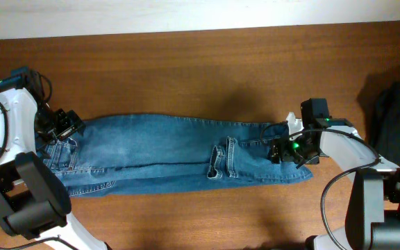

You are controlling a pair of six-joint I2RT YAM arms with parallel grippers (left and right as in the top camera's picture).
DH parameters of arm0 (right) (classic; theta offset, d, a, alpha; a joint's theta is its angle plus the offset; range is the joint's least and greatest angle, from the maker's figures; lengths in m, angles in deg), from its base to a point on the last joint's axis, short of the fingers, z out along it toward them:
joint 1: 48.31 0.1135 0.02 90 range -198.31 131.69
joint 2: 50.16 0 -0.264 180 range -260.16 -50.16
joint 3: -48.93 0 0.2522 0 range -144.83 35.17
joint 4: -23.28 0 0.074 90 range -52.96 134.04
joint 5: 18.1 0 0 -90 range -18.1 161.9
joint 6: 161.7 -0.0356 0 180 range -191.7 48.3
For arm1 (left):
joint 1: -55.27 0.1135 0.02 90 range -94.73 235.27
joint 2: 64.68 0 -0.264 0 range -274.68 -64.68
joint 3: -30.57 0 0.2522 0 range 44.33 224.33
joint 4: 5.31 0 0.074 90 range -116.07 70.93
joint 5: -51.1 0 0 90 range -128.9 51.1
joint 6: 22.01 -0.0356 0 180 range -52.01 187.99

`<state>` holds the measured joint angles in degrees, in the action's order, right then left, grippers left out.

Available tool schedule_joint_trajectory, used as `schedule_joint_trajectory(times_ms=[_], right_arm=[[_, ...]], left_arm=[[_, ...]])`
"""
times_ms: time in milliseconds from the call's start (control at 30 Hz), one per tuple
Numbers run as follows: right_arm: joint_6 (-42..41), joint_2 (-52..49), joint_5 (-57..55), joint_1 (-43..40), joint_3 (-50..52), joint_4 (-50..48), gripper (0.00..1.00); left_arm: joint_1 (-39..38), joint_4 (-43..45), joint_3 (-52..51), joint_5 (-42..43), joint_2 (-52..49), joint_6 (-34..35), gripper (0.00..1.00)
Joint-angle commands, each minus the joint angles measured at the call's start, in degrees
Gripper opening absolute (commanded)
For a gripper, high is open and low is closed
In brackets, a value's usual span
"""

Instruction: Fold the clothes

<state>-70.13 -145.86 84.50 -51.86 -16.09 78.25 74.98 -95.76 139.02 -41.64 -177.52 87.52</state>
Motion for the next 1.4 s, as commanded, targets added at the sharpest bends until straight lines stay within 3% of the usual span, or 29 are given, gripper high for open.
schedule_joint_trajectory(times_ms=[0, 67, 300, 667, 1067, 1200, 1300, 1367], right_arm=[[-0.3, -0.9, -1.2, -0.3, 1.6, 1.3, 0.95], [-0.3, -0.5, -1.2, -0.3, 1.4, 1.2, 1.00], [-4.0, 2.5, -7.0, -0.3, -0.9, 3.0, 0.99], [-0.9, -1.1, -8.7, -0.6, -1.4, 1.4, 0.99], [2.7, -5.0, 1.2, -0.6, -1.4, 0.4, 1.00], [2.7, -5.0, 3.5, -0.6, -1.4, 1.5, 0.86], [2.5, -5.0, 3.7, -0.6, -1.4, 2.3, 0.50], [2.4, -5.0, 3.7, -0.6, -1.4, 2.4, 0.47]], left_arm=[[0.3, -0.1, -0.1, 0.4, 0.1, 0.2, 0.99], [0.3, -0.2, -0.1, 0.4, 0.1, 0.2, 0.99], [0.3, -0.4, -0.1, 0.4, 0.1, 0.2, 0.99], [0.3, -0.4, -0.1, 0.4, 0.1, 0.2, 0.99], [0.3, -0.2, -0.1, 0.4, 0.1, 0.2, 0.99], [0.3, 0.0, -0.1, 0.4, 0.1, 0.2, 0.99], [0.3, 0.0, -0.1, 0.4, 0.1, 0.2, 0.99], [0.3, 0.0, -0.1, 0.4, 0.1, 0.2, 0.99]])
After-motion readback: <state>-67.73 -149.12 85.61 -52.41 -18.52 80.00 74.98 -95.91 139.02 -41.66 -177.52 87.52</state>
